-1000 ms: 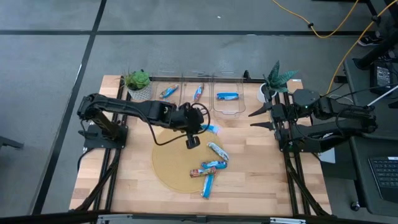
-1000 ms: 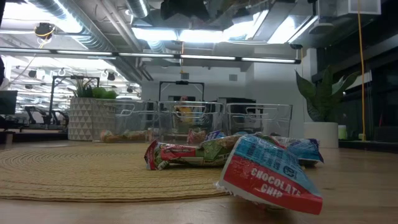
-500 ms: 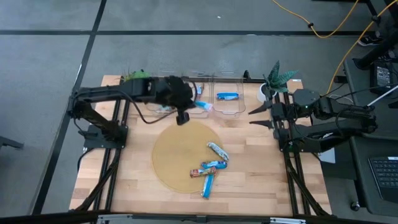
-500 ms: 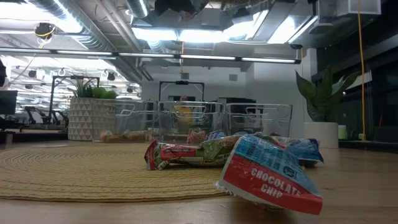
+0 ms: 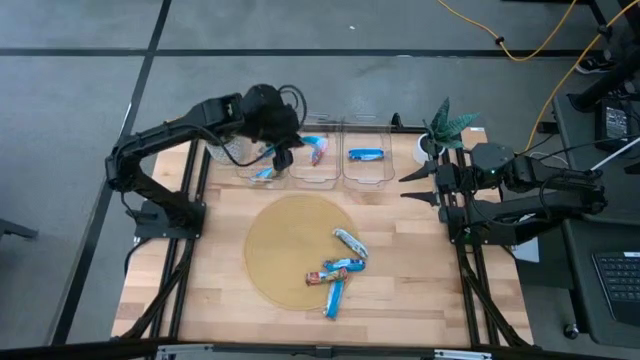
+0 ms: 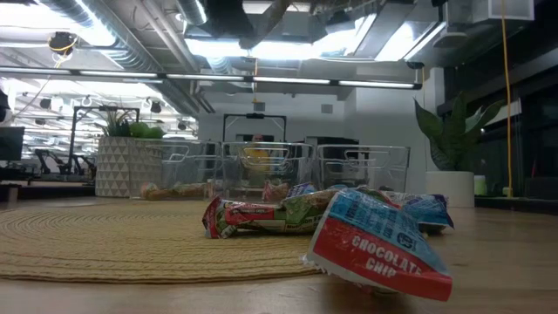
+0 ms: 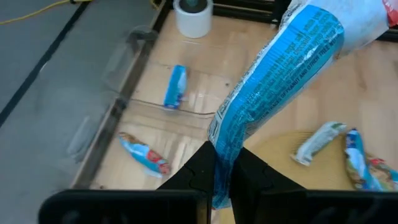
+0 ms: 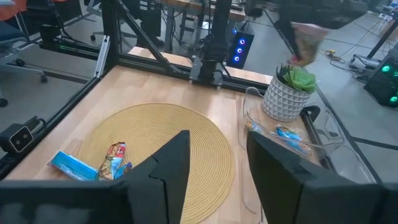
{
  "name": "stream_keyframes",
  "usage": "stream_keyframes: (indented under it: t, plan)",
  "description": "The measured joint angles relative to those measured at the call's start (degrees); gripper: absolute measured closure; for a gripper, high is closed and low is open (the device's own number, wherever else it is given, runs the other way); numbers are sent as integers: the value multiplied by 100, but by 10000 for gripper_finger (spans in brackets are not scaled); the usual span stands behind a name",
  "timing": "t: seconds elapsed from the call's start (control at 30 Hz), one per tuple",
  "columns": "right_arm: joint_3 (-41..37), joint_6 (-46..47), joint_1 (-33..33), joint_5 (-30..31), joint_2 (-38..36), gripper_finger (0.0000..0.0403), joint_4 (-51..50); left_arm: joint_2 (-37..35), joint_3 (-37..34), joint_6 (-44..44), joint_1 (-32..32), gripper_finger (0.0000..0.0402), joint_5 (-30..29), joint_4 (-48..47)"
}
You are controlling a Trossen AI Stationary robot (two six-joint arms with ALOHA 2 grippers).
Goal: Pick and place Granola Bars by type
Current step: Put the red granola bar into the middle transparent bin
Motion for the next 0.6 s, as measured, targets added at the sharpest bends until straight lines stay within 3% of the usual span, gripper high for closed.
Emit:
stream_keyframes:
  t: [0.4, 0.6]
  plan:
    - [0, 91, -1, 9, 0, 241, -1, 174, 17, 526, 802, 379, 346, -236]
    - [0, 91, 1, 85, 2, 241, -1, 799, 607, 906, 988, 379, 322, -855]
